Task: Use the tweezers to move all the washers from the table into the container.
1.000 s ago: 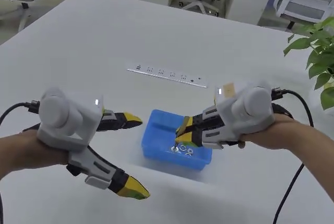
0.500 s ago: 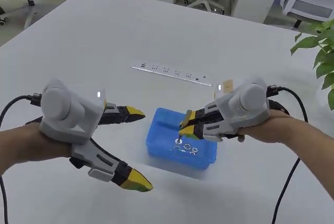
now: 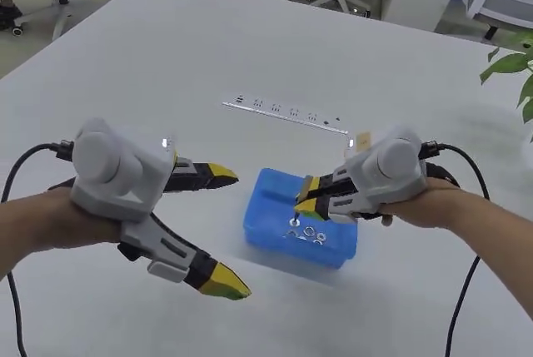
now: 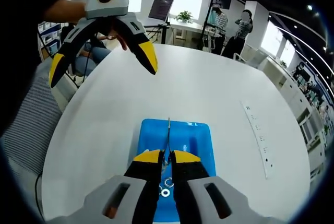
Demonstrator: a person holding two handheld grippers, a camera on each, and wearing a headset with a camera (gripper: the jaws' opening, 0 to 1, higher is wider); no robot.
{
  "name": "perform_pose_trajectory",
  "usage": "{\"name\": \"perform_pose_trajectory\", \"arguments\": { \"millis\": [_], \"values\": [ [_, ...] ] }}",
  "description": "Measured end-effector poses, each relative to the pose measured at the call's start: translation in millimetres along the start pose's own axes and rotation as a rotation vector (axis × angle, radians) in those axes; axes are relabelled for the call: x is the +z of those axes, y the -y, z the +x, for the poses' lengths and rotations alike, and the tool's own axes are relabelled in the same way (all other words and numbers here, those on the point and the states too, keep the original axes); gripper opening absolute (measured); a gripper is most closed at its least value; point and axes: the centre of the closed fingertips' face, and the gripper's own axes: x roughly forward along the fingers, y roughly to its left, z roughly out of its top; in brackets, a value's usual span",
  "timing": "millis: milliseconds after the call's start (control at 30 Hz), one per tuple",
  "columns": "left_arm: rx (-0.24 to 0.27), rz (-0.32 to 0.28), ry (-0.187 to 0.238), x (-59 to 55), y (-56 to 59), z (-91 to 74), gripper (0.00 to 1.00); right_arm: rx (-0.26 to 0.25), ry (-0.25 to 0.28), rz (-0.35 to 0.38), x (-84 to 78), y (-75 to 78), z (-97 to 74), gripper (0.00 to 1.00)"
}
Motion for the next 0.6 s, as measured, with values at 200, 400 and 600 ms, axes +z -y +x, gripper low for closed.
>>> {"name": "perform_pose_trajectory", "arguments": {
  "millis": [200,400,600],
  "values": [
    [0.002,-0.001,-0.001,0.1,-1.7,-0.3,0.99,-0.010,-0.010,0.017,-8.2,3.1,4.7,0.08],
    [0.004,0.000,-0.002,1.1,-4.0,0.7,0.98,-0.014,-0.022,0.022,-15.8,3.8,8.1,0.08],
    [0.002,-0.002,-0.003,2.0,-5.7,3.1,0.98,-0.011,-0.030,0.031,-22.8,2.1,10.7,0.08]
  ]
}}
